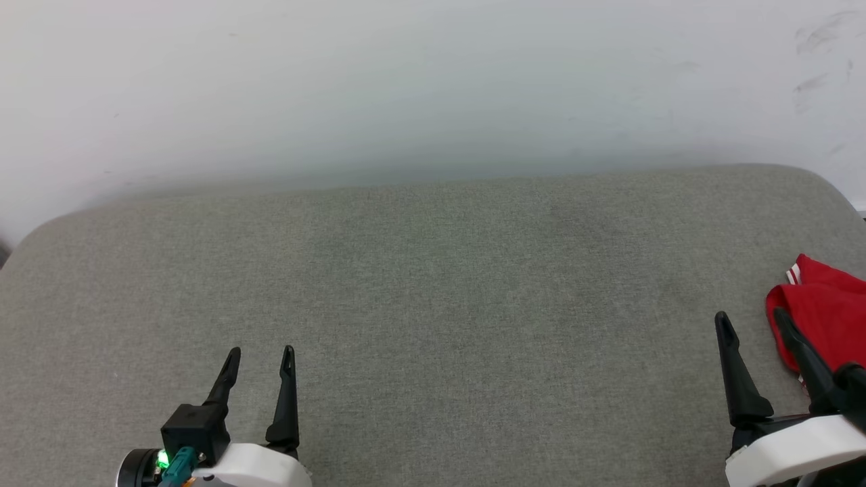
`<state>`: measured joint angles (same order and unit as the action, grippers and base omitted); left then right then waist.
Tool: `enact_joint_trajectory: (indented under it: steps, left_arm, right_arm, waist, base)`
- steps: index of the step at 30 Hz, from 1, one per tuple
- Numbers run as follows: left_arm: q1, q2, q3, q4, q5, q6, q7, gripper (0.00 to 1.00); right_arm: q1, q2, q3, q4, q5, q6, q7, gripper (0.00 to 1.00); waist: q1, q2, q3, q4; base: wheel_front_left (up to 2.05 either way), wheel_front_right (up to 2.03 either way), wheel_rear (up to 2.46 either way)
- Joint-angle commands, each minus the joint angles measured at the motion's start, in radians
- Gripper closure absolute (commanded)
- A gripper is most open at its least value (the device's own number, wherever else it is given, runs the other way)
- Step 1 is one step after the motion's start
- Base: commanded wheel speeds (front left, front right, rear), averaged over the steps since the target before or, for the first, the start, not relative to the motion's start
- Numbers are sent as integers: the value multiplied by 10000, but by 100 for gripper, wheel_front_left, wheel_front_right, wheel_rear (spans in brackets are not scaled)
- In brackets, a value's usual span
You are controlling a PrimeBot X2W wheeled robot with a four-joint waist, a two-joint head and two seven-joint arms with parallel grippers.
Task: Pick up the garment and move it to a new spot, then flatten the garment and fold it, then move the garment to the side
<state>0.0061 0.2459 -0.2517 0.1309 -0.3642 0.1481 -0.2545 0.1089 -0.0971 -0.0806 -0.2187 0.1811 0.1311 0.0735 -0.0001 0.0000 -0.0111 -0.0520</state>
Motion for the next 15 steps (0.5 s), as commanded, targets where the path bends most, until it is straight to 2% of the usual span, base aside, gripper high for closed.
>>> enact_joint_trajectory:
  steps: [1,15]
  left_arm:
    - [-30,-4,12,53,-5,-35,-55,0]
    - [-293,-167,-5,290,82,8,-101,0]
  right_arm:
    - [151,38,5,-69,-81,-8,57,0]
    - [20,-13,27,-73,-141,-8,121,0]
  waist:
    - [1,0,16,13]
    - [1,0,108,144]
  base:
    - [0,0,0]
    - [0,0,0]
